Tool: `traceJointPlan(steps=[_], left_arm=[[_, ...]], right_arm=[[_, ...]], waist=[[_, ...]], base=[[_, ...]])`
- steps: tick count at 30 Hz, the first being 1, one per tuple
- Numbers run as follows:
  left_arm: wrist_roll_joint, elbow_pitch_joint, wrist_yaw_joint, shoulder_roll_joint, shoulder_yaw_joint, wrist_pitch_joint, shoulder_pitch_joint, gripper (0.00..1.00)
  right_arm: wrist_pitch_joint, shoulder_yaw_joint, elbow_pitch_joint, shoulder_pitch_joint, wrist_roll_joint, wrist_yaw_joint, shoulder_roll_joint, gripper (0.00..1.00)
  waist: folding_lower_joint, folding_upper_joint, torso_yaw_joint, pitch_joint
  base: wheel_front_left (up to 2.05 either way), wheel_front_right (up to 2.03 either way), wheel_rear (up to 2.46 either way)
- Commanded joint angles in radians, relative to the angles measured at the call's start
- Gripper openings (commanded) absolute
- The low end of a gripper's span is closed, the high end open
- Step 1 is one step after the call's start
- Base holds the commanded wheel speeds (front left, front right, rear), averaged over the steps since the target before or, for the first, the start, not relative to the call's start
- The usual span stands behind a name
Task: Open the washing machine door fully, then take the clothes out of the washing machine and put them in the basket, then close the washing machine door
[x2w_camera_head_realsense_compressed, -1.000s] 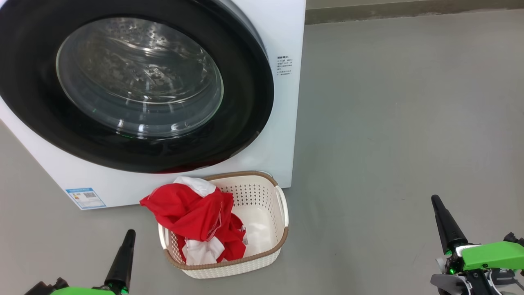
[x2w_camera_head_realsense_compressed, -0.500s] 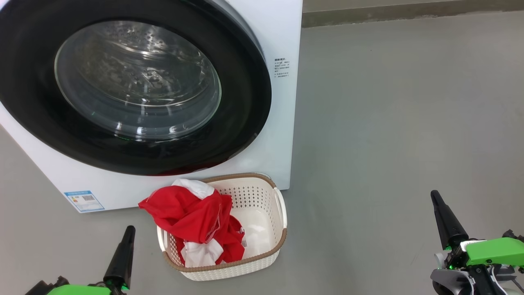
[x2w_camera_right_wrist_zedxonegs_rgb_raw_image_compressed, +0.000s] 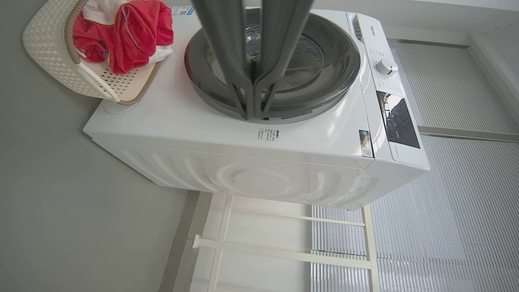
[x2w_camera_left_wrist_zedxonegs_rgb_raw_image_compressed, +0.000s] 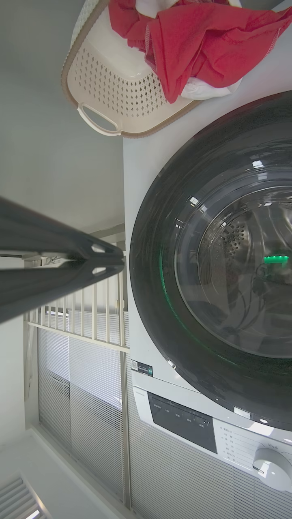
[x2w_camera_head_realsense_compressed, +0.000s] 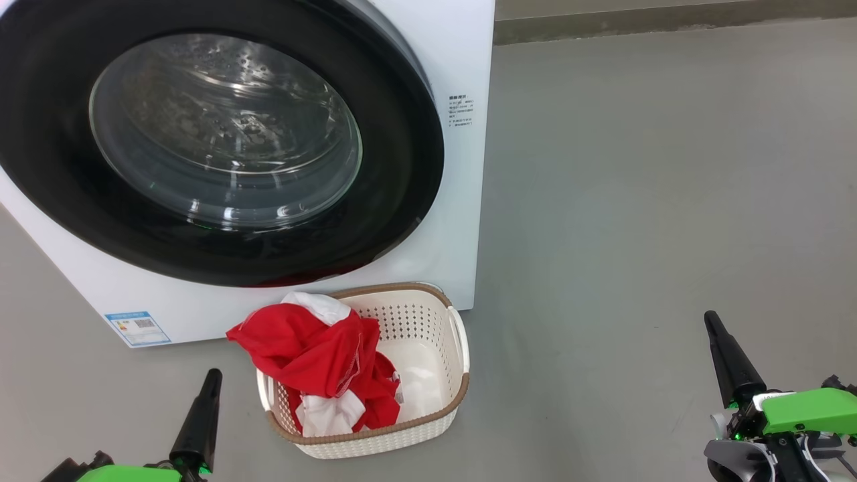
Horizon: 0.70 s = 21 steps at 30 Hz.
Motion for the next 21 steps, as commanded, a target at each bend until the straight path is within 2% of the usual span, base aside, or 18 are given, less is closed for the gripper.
traceJointPlan(steps=[1,21], left_arm=[[0.0,-0.02,-0.007,0.01,0.036,0.005,-0.041,0.0],[0.003,-0.02,-0.007,0.007,0.04,0.008,-0.041,0.0]], right_arm=[[0.006,0.018,-0.025,-0.042,0.0,0.0,-0.012,0.0],[0.008,0.015,-0.025,-0.042,-0.003,0.0,-0.01,0.0]], waist=[[-0.0001,0.0,0.0,0.0],[-0.0001,0.0,0.0,0.0]], base=[[0.0,0.0,0.0],[0.0,0.0,0.0]])
